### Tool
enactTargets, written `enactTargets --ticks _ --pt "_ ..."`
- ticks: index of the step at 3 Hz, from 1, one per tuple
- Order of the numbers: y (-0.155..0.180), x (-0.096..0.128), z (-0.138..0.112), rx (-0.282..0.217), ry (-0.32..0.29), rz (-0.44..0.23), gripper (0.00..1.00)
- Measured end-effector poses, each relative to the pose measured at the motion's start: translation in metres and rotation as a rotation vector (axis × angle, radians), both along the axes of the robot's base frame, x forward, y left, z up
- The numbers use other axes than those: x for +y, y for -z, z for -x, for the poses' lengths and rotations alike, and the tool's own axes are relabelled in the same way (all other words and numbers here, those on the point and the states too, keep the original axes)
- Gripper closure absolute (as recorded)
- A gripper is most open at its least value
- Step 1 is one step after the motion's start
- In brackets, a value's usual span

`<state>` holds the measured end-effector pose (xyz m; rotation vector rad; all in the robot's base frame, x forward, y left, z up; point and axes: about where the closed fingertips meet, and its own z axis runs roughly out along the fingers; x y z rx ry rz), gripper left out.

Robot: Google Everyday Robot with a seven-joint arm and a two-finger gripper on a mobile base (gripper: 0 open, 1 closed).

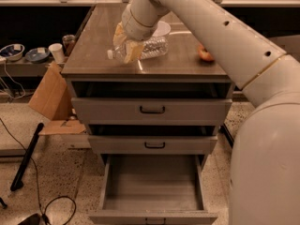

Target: Pick water bottle from bottom drawer and place on counter

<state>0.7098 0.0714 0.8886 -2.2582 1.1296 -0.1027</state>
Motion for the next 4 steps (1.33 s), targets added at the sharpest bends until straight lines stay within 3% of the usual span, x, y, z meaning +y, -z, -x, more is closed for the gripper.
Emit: enactTargets --ticks 3,4 --pt "0.0052 0.0036 -0.0032 0.011 0.009 -0.002 0.11" --pt "0.0084 0.0065 -0.0043 0.013 0.005 -0.004 0.00"
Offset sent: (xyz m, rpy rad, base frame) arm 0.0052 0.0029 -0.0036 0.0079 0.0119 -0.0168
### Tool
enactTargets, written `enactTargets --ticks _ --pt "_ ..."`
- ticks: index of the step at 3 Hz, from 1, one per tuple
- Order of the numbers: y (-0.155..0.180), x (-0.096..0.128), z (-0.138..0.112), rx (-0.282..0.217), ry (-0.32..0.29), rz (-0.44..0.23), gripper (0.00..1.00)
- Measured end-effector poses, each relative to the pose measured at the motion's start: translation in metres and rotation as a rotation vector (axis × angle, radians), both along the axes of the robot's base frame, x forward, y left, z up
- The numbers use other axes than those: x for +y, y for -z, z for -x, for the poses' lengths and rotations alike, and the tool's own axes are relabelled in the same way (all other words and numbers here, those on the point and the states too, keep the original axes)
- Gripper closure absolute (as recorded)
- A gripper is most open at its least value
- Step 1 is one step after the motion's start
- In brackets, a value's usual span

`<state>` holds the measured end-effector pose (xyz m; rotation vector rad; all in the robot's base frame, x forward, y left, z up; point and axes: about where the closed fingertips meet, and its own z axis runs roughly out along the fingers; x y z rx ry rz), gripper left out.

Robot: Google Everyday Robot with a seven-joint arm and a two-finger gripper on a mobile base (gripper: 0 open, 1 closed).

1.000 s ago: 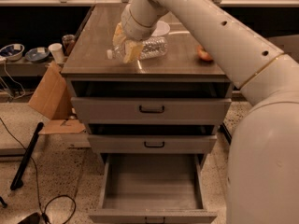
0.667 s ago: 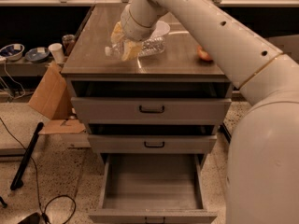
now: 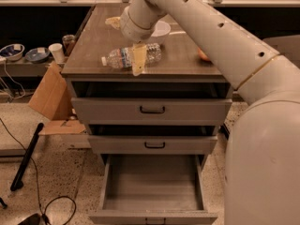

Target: Pick water bottle from bottom drawer and place on counter

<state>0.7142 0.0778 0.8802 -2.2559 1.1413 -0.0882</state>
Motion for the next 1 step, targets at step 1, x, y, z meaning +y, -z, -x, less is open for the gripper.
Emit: enactTargets --ticks 1 --pt "0.0000 0.0000 0.0000 0.000 0.000 0.000 0.00"
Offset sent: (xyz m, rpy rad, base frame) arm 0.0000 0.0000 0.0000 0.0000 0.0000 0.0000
